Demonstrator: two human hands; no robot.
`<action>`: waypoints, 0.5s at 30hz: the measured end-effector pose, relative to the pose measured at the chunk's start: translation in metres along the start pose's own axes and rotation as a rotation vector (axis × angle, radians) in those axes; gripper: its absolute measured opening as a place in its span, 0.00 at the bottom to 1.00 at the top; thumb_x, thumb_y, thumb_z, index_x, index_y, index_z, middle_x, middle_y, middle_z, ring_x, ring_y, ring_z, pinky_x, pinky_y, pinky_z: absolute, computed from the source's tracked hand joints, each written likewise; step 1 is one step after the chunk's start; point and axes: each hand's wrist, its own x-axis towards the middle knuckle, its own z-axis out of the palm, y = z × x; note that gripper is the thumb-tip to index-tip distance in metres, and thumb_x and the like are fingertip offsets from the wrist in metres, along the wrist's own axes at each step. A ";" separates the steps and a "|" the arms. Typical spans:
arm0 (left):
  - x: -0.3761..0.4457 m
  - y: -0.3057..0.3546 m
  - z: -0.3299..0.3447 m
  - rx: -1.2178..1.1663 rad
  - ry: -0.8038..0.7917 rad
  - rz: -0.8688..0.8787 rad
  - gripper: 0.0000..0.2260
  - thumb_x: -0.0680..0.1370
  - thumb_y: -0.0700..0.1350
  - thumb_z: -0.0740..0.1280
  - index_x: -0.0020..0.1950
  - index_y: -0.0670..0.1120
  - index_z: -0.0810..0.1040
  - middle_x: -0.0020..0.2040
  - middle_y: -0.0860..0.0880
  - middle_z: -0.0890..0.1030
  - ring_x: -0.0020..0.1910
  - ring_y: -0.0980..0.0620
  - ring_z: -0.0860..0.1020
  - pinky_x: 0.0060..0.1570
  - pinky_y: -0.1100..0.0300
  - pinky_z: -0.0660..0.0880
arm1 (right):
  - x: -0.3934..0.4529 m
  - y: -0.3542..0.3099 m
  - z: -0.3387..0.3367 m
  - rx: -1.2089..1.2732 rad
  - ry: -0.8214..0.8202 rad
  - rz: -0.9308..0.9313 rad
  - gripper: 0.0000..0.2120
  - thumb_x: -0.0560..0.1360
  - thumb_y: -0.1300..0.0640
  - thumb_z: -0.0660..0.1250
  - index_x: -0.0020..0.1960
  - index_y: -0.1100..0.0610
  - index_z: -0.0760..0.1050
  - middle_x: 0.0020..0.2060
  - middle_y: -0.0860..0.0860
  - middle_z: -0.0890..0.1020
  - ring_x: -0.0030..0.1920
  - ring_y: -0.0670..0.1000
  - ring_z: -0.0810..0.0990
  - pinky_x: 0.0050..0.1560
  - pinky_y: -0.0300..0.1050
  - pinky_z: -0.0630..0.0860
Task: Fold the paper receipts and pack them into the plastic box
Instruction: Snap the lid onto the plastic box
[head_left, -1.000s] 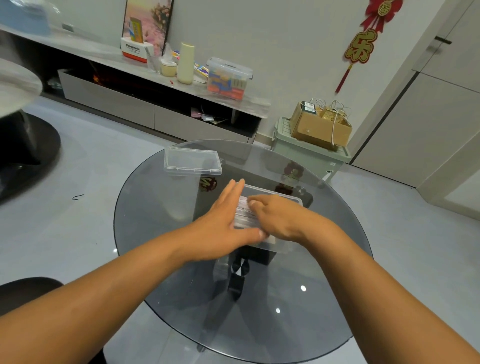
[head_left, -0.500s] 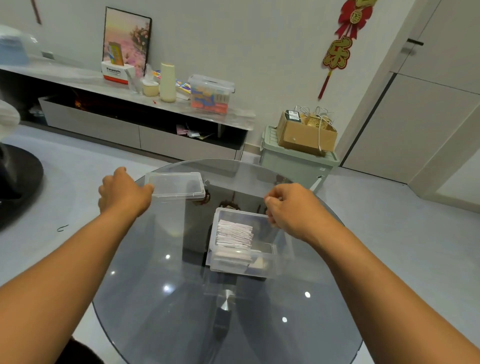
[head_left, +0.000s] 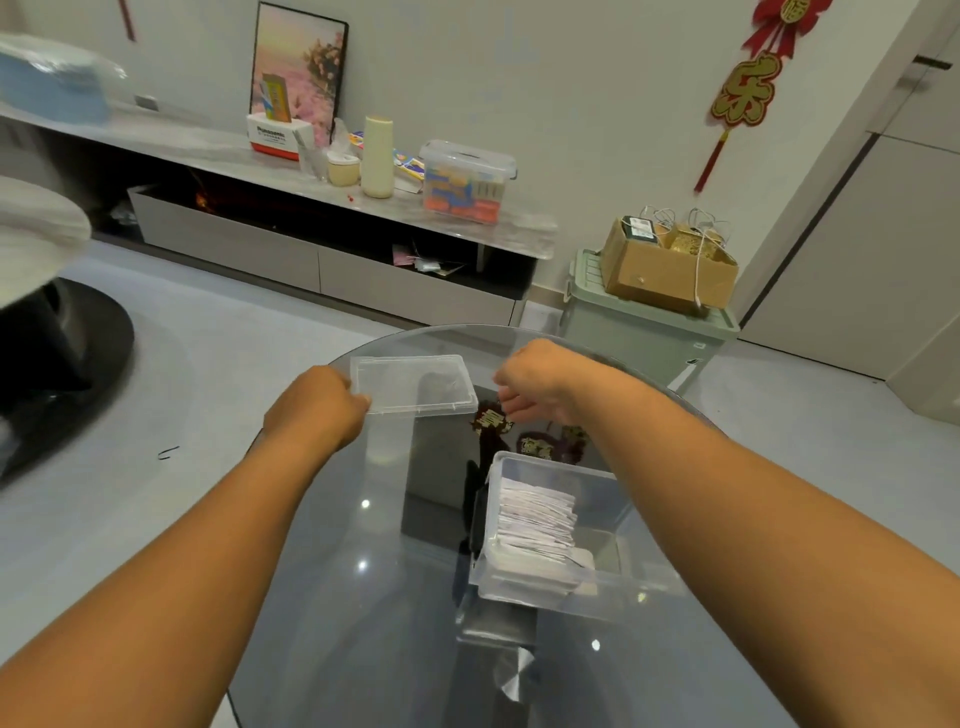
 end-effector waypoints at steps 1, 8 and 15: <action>0.002 0.002 0.002 -0.014 -0.021 0.001 0.08 0.81 0.50 0.67 0.55 0.47 0.80 0.49 0.46 0.80 0.45 0.43 0.78 0.47 0.51 0.77 | 0.008 -0.003 0.005 -0.015 -0.040 0.030 0.17 0.84 0.62 0.62 0.70 0.69 0.70 0.66 0.68 0.77 0.66 0.65 0.79 0.64 0.57 0.80; 0.001 0.018 0.002 -0.299 -0.105 -0.040 0.06 0.80 0.44 0.71 0.55 0.44 0.81 0.54 0.40 0.80 0.53 0.40 0.78 0.59 0.47 0.75 | 0.034 -0.002 0.000 0.024 -0.038 0.201 0.12 0.85 0.52 0.62 0.53 0.61 0.74 0.38 0.54 0.76 0.35 0.48 0.75 0.36 0.39 0.75; -0.012 0.047 -0.010 -0.782 -0.152 0.016 0.07 0.80 0.46 0.71 0.53 0.43 0.80 0.44 0.44 0.84 0.36 0.54 0.79 0.37 0.62 0.79 | -0.002 0.005 -0.044 0.021 0.109 -0.032 0.09 0.83 0.54 0.67 0.51 0.61 0.79 0.36 0.54 0.77 0.37 0.49 0.74 0.36 0.40 0.73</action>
